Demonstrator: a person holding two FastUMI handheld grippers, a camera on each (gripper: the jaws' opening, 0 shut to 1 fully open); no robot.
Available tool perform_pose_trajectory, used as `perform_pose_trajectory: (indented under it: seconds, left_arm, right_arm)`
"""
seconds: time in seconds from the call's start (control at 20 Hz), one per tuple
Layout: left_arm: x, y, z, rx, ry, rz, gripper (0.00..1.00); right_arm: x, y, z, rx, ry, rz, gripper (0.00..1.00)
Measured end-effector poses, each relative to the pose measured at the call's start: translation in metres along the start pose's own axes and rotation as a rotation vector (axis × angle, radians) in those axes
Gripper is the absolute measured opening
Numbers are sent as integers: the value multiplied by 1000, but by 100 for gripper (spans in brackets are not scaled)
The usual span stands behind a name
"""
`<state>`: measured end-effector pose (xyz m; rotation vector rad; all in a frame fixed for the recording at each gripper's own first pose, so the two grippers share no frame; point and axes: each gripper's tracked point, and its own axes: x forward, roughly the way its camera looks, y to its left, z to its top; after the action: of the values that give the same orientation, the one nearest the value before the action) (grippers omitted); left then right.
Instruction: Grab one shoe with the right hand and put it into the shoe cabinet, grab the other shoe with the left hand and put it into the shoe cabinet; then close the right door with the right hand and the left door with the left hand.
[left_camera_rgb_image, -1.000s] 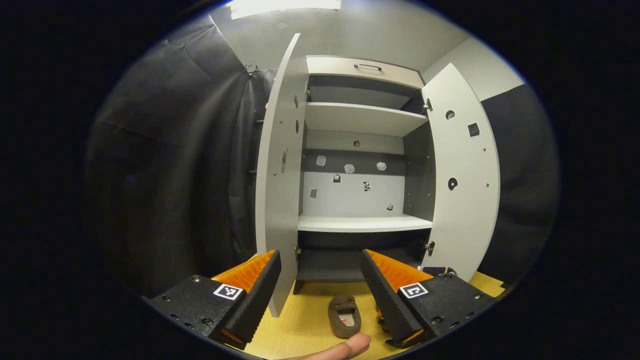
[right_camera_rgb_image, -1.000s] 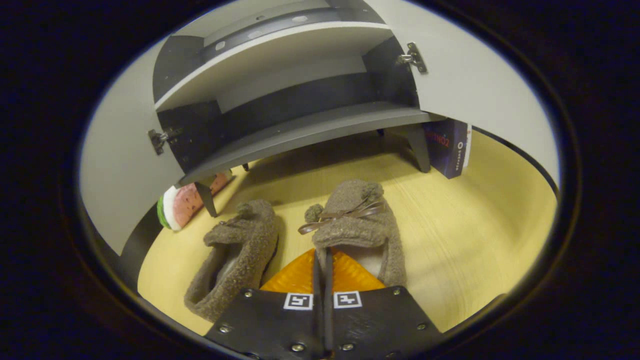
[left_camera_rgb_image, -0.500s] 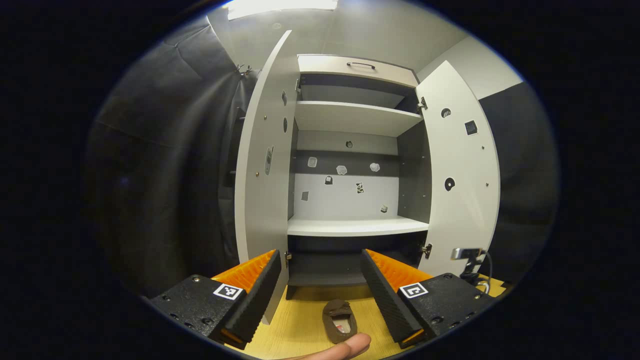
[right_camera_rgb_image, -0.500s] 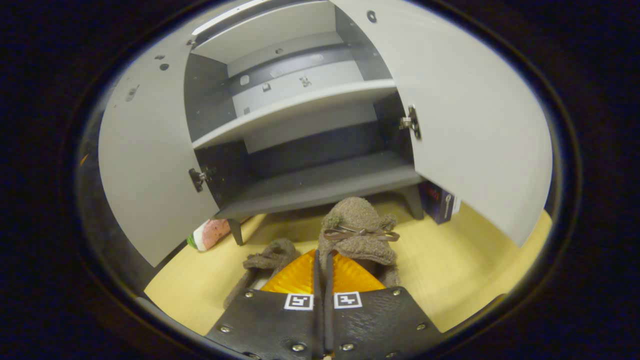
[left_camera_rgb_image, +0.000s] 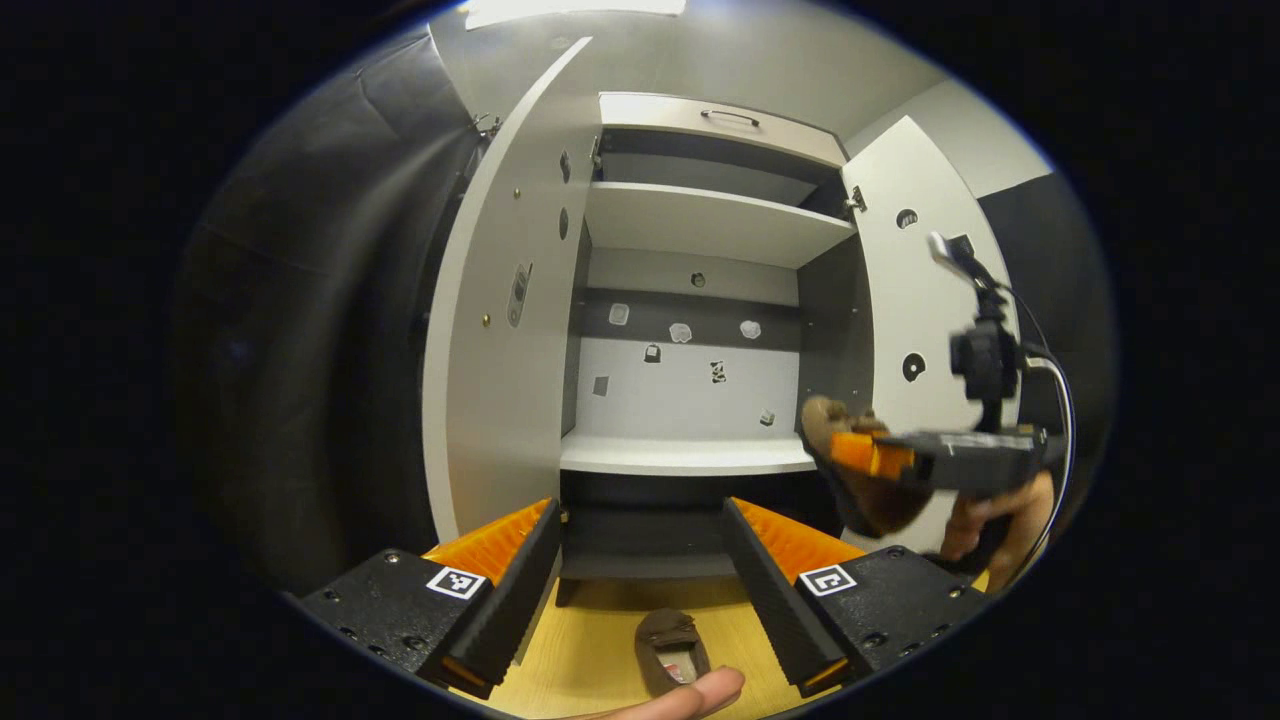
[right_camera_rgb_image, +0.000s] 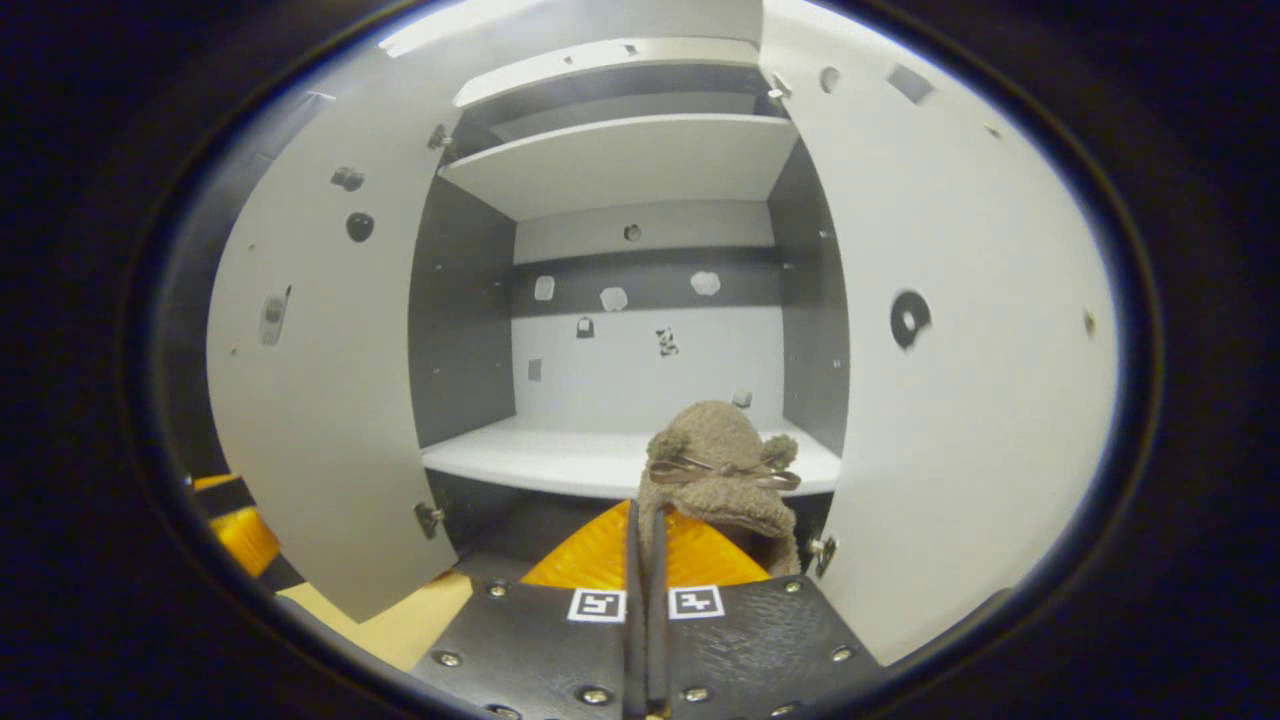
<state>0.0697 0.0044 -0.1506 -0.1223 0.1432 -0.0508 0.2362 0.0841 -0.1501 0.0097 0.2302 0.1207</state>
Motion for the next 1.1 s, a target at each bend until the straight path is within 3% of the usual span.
perform_pose_trajectory:
  seconds: [0.25, 0.5, 0.6, 0.75, 0.9, 1.1]
  left_arm:
    - [13, -10, -24, -30, 28, -46, 98]
    - [19, -14, -48, -5, 23, -75, 98]
    - [21, -6, -49, 10, 5, -61, 97]
    - [22, 4, -52, 17, 5, -38, 98]
    - [22, 7, -53, 24, 11, -37, 98]
    - [20, 15, -54, 50, 23, -7, 98]
  right_arm:
    - [94, 2, 49, -68, 59, 1, 1]
    - [174, 3, 41, -212, 117, 22, 6]
    - [196, -1, 24, -281, 158, 24, 2]
    - [214, -9, 9, -392, 196, 12, 2]
    - [222, -2, -4, -380, 225, 25, 2]
    - [222, -7, -3, -314, 238, 4, 21]
